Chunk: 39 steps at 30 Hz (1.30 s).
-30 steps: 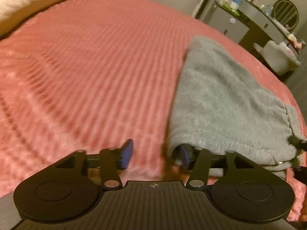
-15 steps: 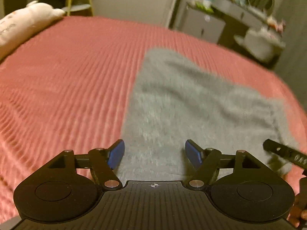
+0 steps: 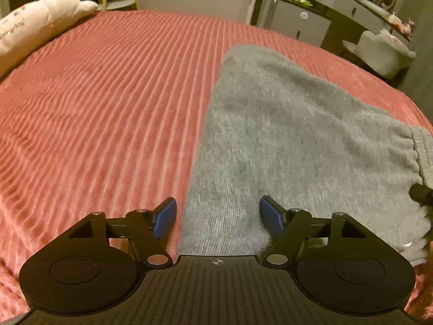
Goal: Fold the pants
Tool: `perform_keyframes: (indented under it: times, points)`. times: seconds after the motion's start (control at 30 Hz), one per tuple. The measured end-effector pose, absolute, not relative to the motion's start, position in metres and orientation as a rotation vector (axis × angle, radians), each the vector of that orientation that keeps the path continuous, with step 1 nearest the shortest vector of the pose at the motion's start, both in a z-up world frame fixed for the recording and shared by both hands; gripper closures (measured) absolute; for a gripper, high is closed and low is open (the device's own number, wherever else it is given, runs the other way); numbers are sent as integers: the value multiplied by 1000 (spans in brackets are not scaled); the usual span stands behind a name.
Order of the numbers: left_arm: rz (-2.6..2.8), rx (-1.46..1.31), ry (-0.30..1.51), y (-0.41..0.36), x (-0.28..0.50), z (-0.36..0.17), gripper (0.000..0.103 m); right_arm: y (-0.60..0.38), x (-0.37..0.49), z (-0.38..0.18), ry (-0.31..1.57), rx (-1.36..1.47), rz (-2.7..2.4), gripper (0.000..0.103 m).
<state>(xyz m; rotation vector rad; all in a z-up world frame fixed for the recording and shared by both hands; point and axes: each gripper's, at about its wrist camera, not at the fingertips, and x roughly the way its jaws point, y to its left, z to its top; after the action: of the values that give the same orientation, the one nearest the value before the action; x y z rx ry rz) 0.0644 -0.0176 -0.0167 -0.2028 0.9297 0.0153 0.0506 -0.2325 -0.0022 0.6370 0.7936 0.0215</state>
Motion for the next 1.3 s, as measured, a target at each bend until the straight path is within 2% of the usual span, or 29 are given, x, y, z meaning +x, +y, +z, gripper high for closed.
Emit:
perform_keyframes:
  times: [0.1, 0.33, 0.47, 0.5, 0.53, 0.6, 0.7, 0.77, 0.83, 0.87, 1.03, 1.3]
  points:
    - [8, -241, 940, -15, 64, -16, 32, -224, 49, 0, 780, 581, 21, 33]
    - [-24, -280, 906, -7, 57, -9, 60, -228, 39, 13, 731, 648, 70, 47]
    - [-43, -365, 915, 7, 58, -9, 63, -242, 35, 9, 711, 755, 101, 48]
    - [-40, -374, 921, 9, 58, -11, 62, -241, 39, 8, 734, 731, 86, 45]
    - [-39, -379, 924, 10, 58, -12, 61, -238, 43, 6, 766, 695, 69, 41]
    - [-34, -386, 928, 11, 60, -13, 54, -235, 50, 3, 810, 636, 46, 24]
    - [-24, -368, 934, 13, 63, -14, 39, -243, 53, -3, 828, 696, 54, 16]
    - [-31, -360, 940, 13, 64, -14, 33, -252, 56, -13, 854, 791, 69, 12]
    - [-67, -379, 962, 14, 67, -16, 21, -259, 59, -20, 864, 856, 93, 8]
    - [-86, -394, 977, 13, 70, -19, 21, -261, 60, -22, 861, 872, 102, 5]
    - [-198, -409, 996, 7, 88, -26, 14, -264, 72, -29, 857, 927, 159, 4]
    - [-291, -385, 1010, -9, 120, -36, 6, -243, 89, -24, 866, 754, 262, 4]
